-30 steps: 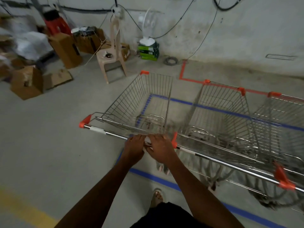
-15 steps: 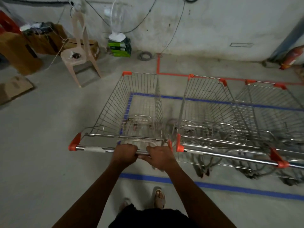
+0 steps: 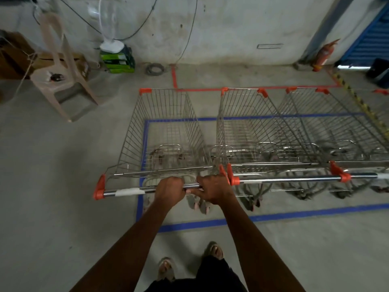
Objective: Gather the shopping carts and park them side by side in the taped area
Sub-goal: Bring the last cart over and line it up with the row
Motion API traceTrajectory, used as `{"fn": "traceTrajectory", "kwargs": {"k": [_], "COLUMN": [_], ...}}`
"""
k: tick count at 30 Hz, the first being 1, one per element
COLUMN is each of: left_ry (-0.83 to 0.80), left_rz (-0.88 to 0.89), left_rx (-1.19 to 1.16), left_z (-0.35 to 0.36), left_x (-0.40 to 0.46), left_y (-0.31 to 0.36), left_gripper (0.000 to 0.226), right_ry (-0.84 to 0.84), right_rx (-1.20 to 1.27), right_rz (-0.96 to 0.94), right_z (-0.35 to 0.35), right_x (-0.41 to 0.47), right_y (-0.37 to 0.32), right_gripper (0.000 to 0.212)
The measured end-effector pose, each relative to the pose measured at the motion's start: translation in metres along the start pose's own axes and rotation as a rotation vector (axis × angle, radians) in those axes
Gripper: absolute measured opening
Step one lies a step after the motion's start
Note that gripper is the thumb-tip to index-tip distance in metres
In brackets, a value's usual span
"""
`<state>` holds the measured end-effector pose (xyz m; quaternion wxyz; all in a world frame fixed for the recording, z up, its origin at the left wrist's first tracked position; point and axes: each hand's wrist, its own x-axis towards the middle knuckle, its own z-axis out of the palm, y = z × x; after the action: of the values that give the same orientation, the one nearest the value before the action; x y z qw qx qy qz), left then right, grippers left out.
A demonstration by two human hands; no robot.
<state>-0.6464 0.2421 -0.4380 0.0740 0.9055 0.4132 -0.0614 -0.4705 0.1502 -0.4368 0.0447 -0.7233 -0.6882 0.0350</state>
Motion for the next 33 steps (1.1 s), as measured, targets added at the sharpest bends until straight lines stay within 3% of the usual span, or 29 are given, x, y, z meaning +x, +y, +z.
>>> {"fn": "traceTrajectory", "kwargs": {"k": [25, 33], "left_ry": [-0.073, -0.035], "left_rz": [-0.057, 0.001], "left_rx": [0.085, -0.046], "left_z": [-0.002, -0.002], "left_x": [0.011, 0.006], "left_y": [0.018, 0.012], "left_gripper": [0.018, 0.023], "right_ry": [0.023, 0.009], "right_rx": [0.048, 0.104], "right_rz": [-0.029, 0.006], "right_z": [-0.008, -0.009], "right_x": [-0.006, -0.009], "right_y": [0.01, 0.006], "right_gripper": [0.067, 0.067]}}
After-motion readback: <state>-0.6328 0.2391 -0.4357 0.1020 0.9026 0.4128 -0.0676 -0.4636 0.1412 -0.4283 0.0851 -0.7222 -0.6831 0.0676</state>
